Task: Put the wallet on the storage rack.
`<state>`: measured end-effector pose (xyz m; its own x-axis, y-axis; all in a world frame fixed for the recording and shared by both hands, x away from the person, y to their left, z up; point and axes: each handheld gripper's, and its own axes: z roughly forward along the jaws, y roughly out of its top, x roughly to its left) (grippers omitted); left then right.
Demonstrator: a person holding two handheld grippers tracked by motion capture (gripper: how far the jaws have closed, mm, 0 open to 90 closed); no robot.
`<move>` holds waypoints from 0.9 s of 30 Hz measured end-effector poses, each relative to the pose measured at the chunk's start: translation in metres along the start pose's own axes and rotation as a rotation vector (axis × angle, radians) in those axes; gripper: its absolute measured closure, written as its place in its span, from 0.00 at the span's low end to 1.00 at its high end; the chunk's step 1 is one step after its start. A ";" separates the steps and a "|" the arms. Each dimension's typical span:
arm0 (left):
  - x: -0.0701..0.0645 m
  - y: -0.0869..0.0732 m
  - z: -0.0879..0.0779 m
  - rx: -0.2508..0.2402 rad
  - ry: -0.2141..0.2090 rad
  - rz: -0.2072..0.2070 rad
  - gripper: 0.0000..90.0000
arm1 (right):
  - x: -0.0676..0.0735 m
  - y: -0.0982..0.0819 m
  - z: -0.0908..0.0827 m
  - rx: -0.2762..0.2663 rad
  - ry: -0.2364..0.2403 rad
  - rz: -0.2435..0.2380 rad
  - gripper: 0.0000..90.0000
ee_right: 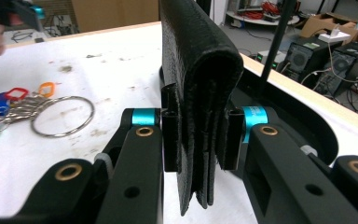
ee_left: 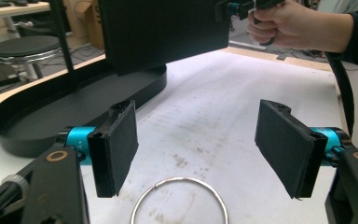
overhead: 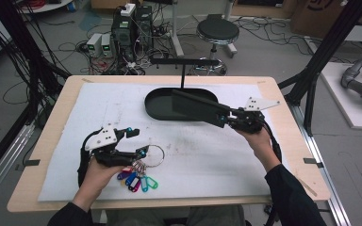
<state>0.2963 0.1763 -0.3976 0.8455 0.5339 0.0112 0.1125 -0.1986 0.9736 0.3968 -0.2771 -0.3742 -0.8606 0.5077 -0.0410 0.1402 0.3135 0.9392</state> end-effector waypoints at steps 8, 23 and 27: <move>0.001 -0.012 -0.016 0.000 0.045 -0.002 0.33 | -0.014 0.012 0.017 0.004 -0.019 -0.002 0.85; 0.002 -0.018 -0.016 -0.011 0.044 0.004 0.33 | -0.028 0.022 0.057 0.007 -0.022 0.017 0.85; 0.002 -0.018 -0.017 -0.017 0.048 0.004 0.33 | -0.029 0.023 0.065 0.009 -0.026 0.015 0.85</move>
<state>0.2874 0.1952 -0.4109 0.8200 0.5719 0.0254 0.1002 -0.1871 0.9772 0.4565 -0.2323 -0.3735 -0.8452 0.5332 -0.0354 0.1579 0.3126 0.9367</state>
